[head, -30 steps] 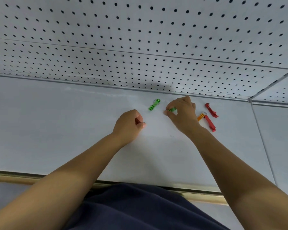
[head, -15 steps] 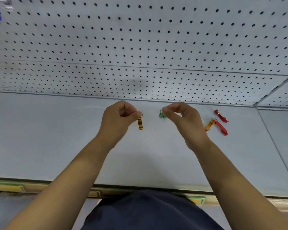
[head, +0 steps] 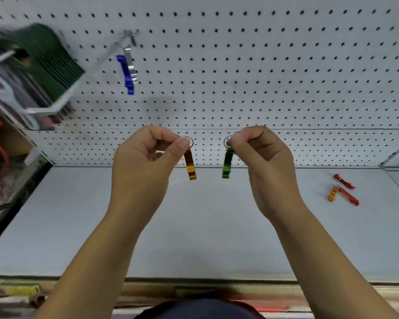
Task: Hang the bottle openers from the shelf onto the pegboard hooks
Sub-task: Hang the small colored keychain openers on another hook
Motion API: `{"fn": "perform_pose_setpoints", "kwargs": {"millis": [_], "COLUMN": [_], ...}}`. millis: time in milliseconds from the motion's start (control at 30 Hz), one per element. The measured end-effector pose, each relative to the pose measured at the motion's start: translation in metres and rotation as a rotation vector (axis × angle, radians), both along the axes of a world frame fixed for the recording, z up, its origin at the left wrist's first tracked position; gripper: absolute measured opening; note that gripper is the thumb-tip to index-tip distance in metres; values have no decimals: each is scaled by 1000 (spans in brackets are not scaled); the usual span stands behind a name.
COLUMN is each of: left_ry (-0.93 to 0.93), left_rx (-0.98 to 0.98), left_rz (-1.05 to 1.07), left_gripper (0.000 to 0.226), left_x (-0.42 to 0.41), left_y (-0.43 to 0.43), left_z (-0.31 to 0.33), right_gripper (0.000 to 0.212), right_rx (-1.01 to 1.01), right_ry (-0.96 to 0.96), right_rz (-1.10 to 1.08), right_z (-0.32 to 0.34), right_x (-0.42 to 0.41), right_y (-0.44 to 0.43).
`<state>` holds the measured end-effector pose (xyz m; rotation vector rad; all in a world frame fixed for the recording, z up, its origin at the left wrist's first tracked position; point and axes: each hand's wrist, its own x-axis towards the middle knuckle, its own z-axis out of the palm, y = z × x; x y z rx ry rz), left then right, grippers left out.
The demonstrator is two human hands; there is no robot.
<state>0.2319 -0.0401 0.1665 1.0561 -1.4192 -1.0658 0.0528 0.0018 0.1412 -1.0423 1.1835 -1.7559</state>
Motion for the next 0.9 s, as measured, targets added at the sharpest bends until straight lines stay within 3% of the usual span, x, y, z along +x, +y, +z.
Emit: {"fn": "perform_pose_setpoints", "kwargs": {"millis": [433,900], "left_ry": [257,283], "left_rx": [-212,-329], "left_rz": [-143,-180], "left_gripper": [15,11], "left_x": [92,120], "left_y": [3,5], "left_z": [29,54], "right_gripper": [7,7], "right_rx": [-187,-251], "right_ry": [102,145], "right_rz": [-65,-141], "right_z": [48,75], "right_x": [117,147], "right_y": [14,14]}}
